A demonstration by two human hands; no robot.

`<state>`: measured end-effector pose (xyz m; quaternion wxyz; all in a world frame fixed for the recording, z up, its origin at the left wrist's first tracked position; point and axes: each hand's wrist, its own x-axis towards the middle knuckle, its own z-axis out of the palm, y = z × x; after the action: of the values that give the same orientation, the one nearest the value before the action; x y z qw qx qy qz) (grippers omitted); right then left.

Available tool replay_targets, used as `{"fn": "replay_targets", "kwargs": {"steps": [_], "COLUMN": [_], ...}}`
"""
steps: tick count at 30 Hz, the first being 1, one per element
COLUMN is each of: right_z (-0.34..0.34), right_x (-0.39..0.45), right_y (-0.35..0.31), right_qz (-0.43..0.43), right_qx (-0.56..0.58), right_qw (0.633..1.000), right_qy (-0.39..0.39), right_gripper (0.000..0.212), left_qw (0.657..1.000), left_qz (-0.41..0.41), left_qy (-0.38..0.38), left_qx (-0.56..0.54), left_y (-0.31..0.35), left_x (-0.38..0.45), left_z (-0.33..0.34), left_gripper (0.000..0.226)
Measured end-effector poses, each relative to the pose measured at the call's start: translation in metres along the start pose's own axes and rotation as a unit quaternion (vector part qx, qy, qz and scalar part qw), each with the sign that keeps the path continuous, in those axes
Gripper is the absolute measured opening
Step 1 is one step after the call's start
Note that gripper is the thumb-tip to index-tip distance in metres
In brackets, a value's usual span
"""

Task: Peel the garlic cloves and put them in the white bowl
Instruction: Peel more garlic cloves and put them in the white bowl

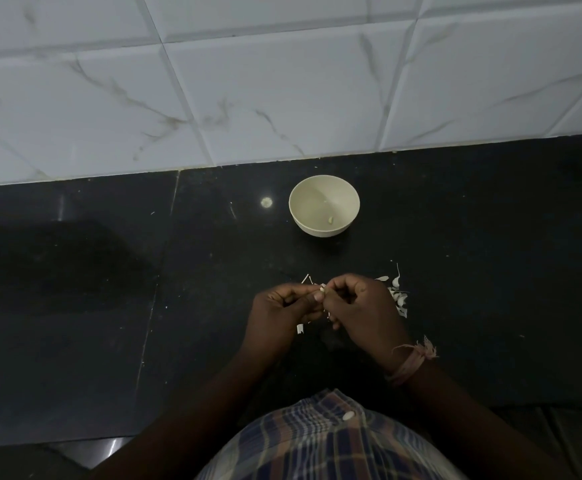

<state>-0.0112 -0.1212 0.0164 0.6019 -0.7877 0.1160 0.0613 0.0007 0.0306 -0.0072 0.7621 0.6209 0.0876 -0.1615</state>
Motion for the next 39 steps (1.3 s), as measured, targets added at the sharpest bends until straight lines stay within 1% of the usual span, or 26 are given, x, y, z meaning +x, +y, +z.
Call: {"fn": "replay_targets", "kwargs": {"steps": [7,13,17,25,31,34,39], "right_z": [-0.002,-0.001,0.0,0.005,0.006,0.007,0.007], "right_x": [0.002,0.002,-0.001,-0.001,0.001,0.002,0.004], "right_y": [-0.003,-0.004,-0.003,0.0,0.008,0.008,0.009], "right_qz": [0.01,0.031,0.052,0.086,0.114,0.124,0.097], "right_qx": [-0.002,-0.014,0.014,0.057,0.102,0.138,0.114], "right_qw": [1.0,0.999,0.998,0.994,0.988,0.983,0.988], "right_qy": [0.003,-0.015,-0.027,-0.03,-0.028,-0.018,0.026], "right_gripper": [0.008,0.012,0.012,0.011,0.016,0.015,0.013], "left_qw": [0.999,0.991,0.986,0.984,0.969,0.962,0.951], "left_qz": [-0.017,-0.075,-0.112,-0.135,-0.171,-0.185,-0.198], "left_qy": [-0.031,-0.046,-0.038,-0.043,-0.044,-0.05,-0.033], "left_qx": [-0.021,-0.1,-0.117,-0.109,-0.175,-0.195,-0.234], "left_y": [0.004,0.003,0.001,-0.002,0.001,0.002,0.001], "left_x": [0.0,0.002,0.002,0.003,0.0,-0.001,0.001], "left_z": [0.001,0.001,0.001,0.0,0.003,0.003,0.003], "left_gripper": [0.014,0.014,0.017,0.023,0.024,0.021,0.016]}}
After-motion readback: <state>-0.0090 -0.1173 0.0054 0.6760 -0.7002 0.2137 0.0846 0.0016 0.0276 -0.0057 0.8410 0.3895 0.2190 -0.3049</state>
